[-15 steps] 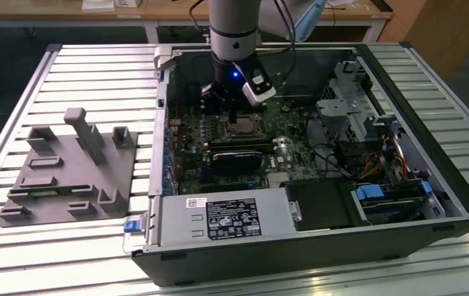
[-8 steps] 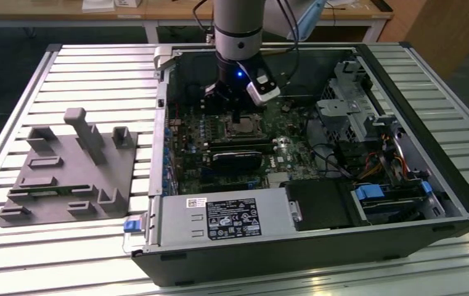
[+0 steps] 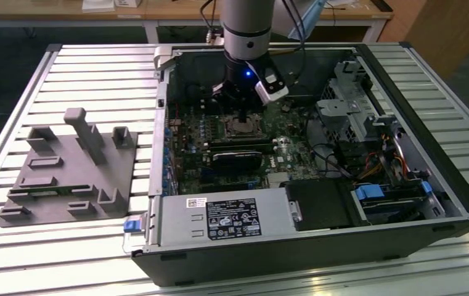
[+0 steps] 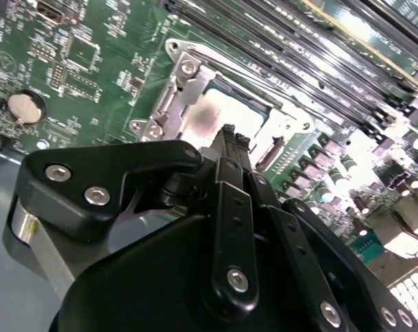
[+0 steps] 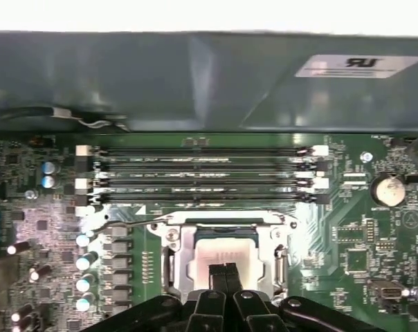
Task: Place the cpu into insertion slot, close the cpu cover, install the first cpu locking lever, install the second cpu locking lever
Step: 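Close the cpu cover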
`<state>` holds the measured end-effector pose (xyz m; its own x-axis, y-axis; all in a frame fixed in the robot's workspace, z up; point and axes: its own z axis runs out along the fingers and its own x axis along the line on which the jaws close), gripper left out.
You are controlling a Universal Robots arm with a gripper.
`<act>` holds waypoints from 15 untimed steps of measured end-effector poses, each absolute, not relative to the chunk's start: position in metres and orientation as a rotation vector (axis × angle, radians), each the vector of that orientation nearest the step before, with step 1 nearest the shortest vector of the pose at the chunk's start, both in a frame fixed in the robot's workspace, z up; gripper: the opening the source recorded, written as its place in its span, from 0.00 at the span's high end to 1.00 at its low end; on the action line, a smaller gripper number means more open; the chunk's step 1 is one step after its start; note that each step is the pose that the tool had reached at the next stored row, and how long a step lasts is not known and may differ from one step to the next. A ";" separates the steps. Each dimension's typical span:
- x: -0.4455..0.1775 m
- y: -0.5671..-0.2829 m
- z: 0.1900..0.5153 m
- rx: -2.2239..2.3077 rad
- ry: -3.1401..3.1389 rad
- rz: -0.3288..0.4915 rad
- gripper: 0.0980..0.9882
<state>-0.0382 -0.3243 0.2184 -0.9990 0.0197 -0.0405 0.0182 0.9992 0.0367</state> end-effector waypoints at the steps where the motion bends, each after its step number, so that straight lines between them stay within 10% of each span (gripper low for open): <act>1: -0.037 -0.324 0.218 0.029 3.100 0.056 0.99; 15: -0.032 -0.324 0.225 0.036 3.100 0.056 0.99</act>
